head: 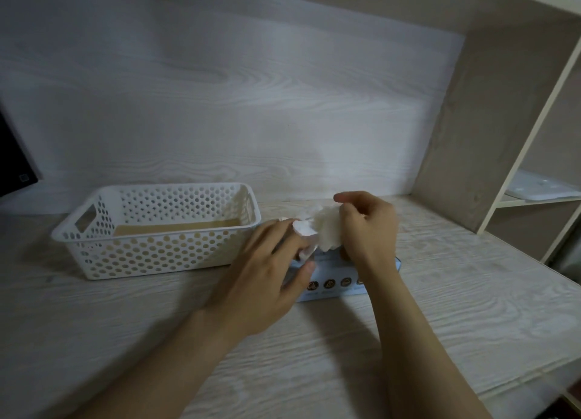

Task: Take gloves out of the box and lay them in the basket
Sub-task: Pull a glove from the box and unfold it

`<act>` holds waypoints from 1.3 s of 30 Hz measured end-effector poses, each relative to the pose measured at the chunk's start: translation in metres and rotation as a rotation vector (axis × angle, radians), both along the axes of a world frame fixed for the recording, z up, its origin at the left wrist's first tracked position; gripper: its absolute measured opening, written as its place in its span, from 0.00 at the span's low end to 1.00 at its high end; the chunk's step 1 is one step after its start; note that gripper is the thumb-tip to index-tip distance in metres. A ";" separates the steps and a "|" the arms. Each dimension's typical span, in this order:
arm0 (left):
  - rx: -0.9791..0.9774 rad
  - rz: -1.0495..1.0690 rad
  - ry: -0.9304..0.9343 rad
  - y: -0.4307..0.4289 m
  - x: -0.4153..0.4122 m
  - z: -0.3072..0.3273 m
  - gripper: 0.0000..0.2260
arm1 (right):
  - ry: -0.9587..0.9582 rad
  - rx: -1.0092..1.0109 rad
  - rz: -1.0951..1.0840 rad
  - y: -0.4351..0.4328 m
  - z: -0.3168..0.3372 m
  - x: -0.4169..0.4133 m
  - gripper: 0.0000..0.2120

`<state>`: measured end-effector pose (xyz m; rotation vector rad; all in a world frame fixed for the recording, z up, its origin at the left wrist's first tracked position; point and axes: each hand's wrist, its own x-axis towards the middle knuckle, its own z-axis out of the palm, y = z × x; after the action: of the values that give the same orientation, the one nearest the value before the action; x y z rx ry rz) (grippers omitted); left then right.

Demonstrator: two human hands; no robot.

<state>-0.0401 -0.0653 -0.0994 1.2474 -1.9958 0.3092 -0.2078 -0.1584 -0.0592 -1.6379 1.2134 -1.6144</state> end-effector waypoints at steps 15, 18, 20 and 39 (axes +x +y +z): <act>0.272 0.094 0.397 -0.045 -0.028 0.063 0.12 | -0.219 -0.076 0.238 0.003 0.007 -0.001 0.05; 0.303 0.142 0.376 -0.052 -0.029 0.061 0.11 | -0.311 -0.027 0.238 -0.001 0.008 -0.004 0.13; 0.248 0.185 0.365 -0.057 -0.028 0.061 0.10 | -0.321 0.023 0.230 -0.001 0.010 -0.005 0.17; 0.162 0.133 0.759 -0.068 -0.008 0.076 0.07 | 0.460 -0.132 0.006 0.000 -0.005 0.009 0.15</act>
<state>-0.0486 -0.1337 -0.0229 1.3385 -1.3037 -0.2468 -0.1987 -0.1580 -0.0644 -2.1771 1.3359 -1.3780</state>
